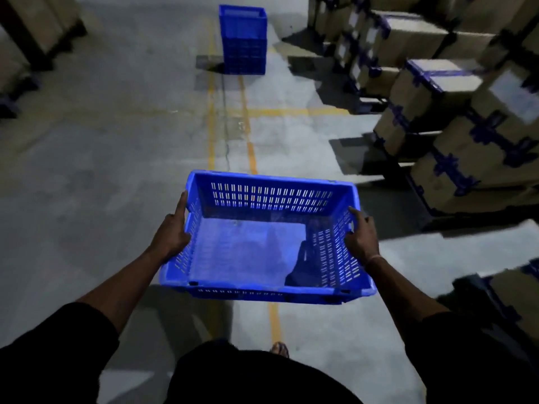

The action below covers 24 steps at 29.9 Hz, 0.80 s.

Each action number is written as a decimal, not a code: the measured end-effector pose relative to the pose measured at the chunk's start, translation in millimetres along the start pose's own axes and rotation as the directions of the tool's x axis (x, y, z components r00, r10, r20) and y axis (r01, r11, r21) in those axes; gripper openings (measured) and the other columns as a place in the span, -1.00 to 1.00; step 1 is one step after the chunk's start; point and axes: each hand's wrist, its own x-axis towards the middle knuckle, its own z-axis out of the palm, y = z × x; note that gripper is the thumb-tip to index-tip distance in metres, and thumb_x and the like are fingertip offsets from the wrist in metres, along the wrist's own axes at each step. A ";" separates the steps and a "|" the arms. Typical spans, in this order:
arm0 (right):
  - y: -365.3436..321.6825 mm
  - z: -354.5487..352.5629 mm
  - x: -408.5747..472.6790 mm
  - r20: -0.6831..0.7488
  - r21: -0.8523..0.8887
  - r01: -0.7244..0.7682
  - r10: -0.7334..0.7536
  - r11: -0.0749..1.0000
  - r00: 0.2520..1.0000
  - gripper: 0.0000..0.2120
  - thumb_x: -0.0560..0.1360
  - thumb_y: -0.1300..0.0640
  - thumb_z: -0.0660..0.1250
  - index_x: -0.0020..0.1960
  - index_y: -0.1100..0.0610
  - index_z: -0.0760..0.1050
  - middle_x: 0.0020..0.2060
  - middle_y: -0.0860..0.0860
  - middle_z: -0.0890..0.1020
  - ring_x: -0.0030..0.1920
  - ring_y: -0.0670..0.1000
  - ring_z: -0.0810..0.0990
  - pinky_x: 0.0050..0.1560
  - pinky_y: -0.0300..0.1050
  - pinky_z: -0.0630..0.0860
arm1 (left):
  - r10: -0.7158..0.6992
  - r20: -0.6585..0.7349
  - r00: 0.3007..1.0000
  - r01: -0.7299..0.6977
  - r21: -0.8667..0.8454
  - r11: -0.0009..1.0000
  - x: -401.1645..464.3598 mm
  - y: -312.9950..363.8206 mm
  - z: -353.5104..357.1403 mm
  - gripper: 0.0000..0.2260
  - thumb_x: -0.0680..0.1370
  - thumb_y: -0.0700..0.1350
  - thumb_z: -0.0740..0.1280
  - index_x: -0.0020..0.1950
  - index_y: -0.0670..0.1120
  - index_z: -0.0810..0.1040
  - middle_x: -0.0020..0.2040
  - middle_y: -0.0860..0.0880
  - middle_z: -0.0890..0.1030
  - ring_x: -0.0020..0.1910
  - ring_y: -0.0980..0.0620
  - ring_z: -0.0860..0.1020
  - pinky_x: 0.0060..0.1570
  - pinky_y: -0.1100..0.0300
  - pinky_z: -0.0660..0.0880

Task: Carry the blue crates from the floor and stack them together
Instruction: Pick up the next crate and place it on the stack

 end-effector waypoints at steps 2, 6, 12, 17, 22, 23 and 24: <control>-25.9 4.8 41.5 0.020 -0.009 0.028 -0.028 1.000 0.999 -0.35 0.47 0.33 0.28 0.52 -0.01 0.32 0.06 0.09 0.36 -0.08 0.14 0.52 -0.05 -0.08 0.46 | -0.028 -0.032 0.999 0.028 -0.013 1.000 30.4 -2.8 -9.6 0.03 0.44 -0.28 0.34 0.56 0.34 -0.30 -0.20 -0.20 0.52 -0.33 -0.19 0.55 -0.38 0.07 0.40; -77.6 20.6 127.4 0.076 -0.036 0.079 -0.076 0.996 0.994 -0.35 0.48 0.33 0.30 0.53 0.03 0.31 0.10 0.19 0.41 -0.02 0.18 0.52 -0.04 -0.13 0.37 | -0.078 -0.054 0.996 0.076 -0.040 0.996 104.1 -14.3 -29.4 0.04 0.43 -0.28 0.35 0.56 0.34 -0.29 -0.22 -0.19 0.53 -0.33 -0.19 0.56 -0.37 0.04 0.44; -151.9 74.0 260.8 0.080 -0.039 0.104 -0.101 0.994 0.992 -0.37 0.48 0.37 0.24 0.52 0.05 0.34 0.11 0.21 0.42 -0.06 0.20 0.52 -0.06 -0.14 0.34 | -0.120 -0.061 0.991 0.117 -0.049 0.992 245.4 -45.2 -58.2 0.05 0.42 -0.28 0.36 0.56 0.34 -0.28 -0.19 -0.19 0.54 -0.32 -0.17 0.56 -0.35 0.02 0.46; -220.5 109.8 354.8 0.047 -0.006 0.090 -0.089 0.996 0.995 -0.40 0.52 0.37 0.23 0.53 0.06 0.32 0.10 0.22 0.42 -0.11 0.10 0.45 -0.09 -0.18 0.30 | -0.095 -0.051 0.994 0.093 -0.028 0.995 369.6 -60.5 -99.3 0.04 0.43 -0.30 0.36 0.57 0.31 -0.27 -0.22 -0.18 0.54 -0.35 -0.16 0.56 -0.37 0.01 0.46; -271.9 126.6 433.7 0.014 0.006 0.050 -0.050 0.999 0.999 -0.41 0.53 0.35 0.23 0.53 0.03 0.32 0.03 0.11 0.35 -0.14 0.08 0.43 -0.06 -0.14 0.34 | -0.045 -0.022 0.999 0.046 0.008 0.999 482.9 -59.0 -144.1 0.04 0.45 -0.28 0.36 0.56 0.32 -0.31 -0.23 -0.18 0.53 -0.36 -0.16 0.56 -0.41 0.10 0.38; -279.2 129.6 452.0 0.011 0.009 0.046 -0.046 0.999 0.999 -0.41 0.53 0.34 0.23 0.53 0.03 0.32 0.03 0.10 0.36 -0.14 0.08 0.44 -0.06 -0.13 0.35 | -0.038 -0.017 0.999 0.038 0.013 0.999 506.2 -57.2 -150.2 0.04 0.45 -0.28 0.36 0.56 0.33 -0.31 -0.23 -0.18 0.53 -0.36 -0.16 0.56 -0.41 0.10 0.38; -285.4 132.8 471.2 0.009 0.016 0.041 -0.041 0.999 0.999 -0.41 0.53 0.34 0.23 0.53 0.02 0.32 0.04 0.10 0.36 -0.14 0.09 0.45 -0.06 -0.12 0.37 | -0.034 -0.016 0.999 0.034 0.017 0.999 529.1 -55.7 -155.3 0.05 0.45 -0.28 0.36 0.55 0.34 -0.32 -0.23 -0.18 0.53 -0.36 -0.16 0.56 -0.41 0.10 0.39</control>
